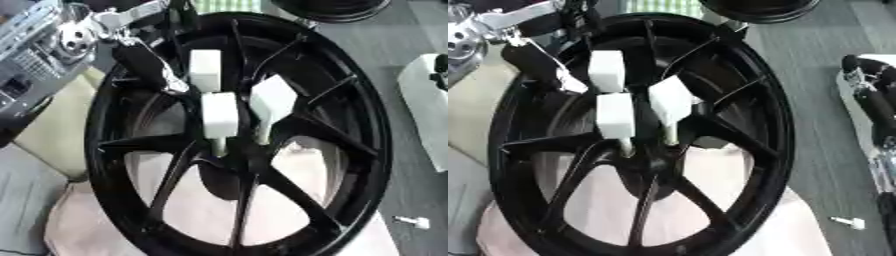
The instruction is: Pull the pin out of the wheel hub.
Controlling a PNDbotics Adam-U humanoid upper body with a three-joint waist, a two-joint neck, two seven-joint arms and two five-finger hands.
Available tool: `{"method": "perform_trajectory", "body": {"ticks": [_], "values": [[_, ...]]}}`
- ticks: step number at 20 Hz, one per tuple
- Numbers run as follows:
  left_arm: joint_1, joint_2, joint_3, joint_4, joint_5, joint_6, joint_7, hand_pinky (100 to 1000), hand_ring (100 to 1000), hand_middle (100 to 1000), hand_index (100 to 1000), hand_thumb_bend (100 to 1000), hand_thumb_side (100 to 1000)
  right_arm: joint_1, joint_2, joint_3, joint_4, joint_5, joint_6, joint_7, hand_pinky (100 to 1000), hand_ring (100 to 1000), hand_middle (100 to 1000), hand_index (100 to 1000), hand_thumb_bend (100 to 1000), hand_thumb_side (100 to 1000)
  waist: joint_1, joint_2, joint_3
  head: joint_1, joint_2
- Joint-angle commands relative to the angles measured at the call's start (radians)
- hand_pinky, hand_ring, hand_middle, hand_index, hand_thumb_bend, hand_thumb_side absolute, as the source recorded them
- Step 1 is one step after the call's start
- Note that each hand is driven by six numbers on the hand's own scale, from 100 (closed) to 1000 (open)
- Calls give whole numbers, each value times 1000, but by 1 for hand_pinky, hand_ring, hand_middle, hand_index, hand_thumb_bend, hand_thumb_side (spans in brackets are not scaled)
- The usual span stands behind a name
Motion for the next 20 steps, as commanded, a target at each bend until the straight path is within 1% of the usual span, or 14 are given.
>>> {"method": "perform_trajectory", "body": {"ticks": [1, 6, 20], "values": [[-26, 20, 5, -35, 27, 12, -14, 677, 549, 631, 744, 766, 321, -5, -21, -4, -11, 6, -1, 2, 868, 744, 672, 733, 422, 563, 0, -17, 1, 0, -3], [-28, 21, 1, -55, 40, 28, -31, 658, 512, 591, 716, 742, 307, -5, -20, -2, -11, 6, -1, 4, 868, 745, 673, 733, 417, 564, 0, -18, 1, 1, -4], [-30, 3, -3, -32, 69, 43, -56, 629, 489, 577, 698, 690, 259, -4, -16, -1, -10, 5, -1, 4, 870, 745, 676, 734, 406, 569, -2, -17, -4, 7, -10]]}}
